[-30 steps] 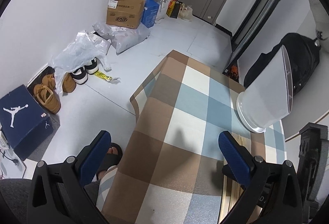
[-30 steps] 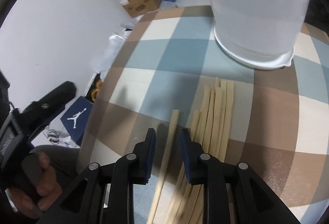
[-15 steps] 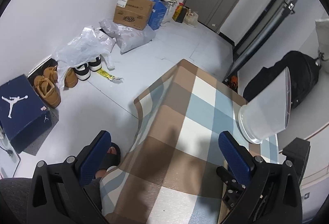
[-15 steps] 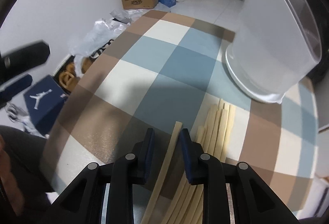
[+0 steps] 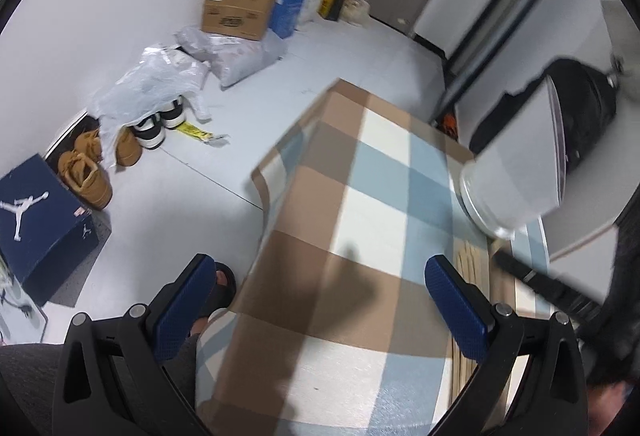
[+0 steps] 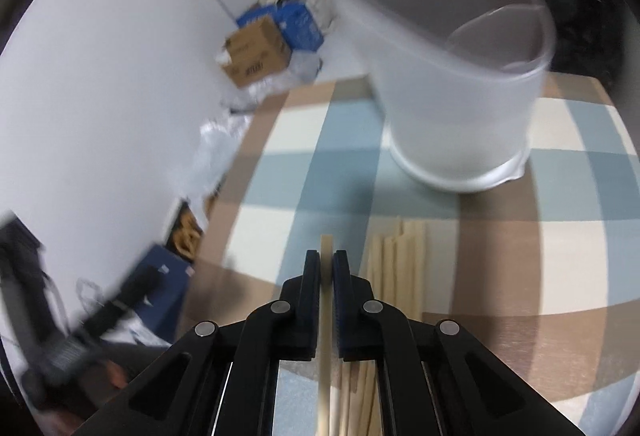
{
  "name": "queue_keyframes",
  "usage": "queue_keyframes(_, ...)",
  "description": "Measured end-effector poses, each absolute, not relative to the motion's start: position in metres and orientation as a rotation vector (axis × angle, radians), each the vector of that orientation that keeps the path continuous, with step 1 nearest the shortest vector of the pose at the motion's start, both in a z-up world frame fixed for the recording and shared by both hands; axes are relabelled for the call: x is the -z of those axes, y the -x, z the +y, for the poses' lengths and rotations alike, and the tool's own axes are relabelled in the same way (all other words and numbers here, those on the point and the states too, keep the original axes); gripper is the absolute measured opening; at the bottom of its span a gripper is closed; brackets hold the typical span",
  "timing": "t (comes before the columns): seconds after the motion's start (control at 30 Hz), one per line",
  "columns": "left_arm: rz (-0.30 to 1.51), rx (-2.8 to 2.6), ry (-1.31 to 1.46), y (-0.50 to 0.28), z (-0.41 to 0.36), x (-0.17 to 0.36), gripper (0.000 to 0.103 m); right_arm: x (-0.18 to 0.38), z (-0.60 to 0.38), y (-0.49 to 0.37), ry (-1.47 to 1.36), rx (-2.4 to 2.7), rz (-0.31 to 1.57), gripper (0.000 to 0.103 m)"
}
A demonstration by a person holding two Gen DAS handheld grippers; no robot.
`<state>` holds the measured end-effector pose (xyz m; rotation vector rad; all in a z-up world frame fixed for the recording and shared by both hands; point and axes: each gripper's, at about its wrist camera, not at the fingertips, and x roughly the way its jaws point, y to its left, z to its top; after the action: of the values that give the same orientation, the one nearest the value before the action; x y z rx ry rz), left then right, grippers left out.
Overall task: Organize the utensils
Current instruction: 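Close the right tool on a single wooden chopstick, then lift the chopstick with the right tool and carry it above the holder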
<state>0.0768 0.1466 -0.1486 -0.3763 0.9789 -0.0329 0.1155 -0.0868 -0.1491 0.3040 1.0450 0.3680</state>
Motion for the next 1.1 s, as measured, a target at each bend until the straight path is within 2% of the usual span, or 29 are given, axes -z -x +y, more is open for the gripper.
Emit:
queue_keyframes(0.33, 1.105, 0.171, 0.190, -0.077, 0.077, 0.154, 0.102, 0.112, -0.161, -0.100, -0.486, -0.362, 0.931, 0.006)
queue_keyframes(0.43, 1.157, 0.169, 0.155, -0.081, 0.062, 0.159, 0.091, 0.105, -0.175, -0.094, -0.483, -0.363, 0.903, 0.006)
queue_keyframes(0.6, 1.204, 0.141, 0.114, -0.090, 0.049, 0.162, 0.089, 0.101, -0.194, -0.088, -0.510, -0.378, 0.871, 0.006)
queue_keyframes(0.67, 1.220, 0.143, 0.126, -0.094, 0.044, 0.164, 0.084, 0.101, -0.200, -0.087, -0.511, -0.386, 0.861, 0.006)
queue_keyframes(0.83, 1.261, 0.106, 0.071, -0.104, 0.033, 0.169, 0.055, 0.100, -0.221, -0.085, -0.522, -0.402, 0.846, 0.006)
queue_keyframes(0.87, 1.265, 0.101, 0.064, -0.105, 0.032, 0.169, 0.054, 0.099, -0.224, -0.083, -0.523, -0.403, 0.841, 0.006)
queue_keyframes(1.03, 1.271, 0.075, 0.020, -0.107, 0.026, 0.169, 0.013, 0.097, -0.235, -0.081, -0.520, -0.411, 0.822, 0.006)
queue_keyframes(1.1, 1.275, 0.088, 0.023, -0.108, 0.025, 0.170, 0.004, 0.097, -0.238, -0.081, -0.522, -0.408, 0.815, 0.006)
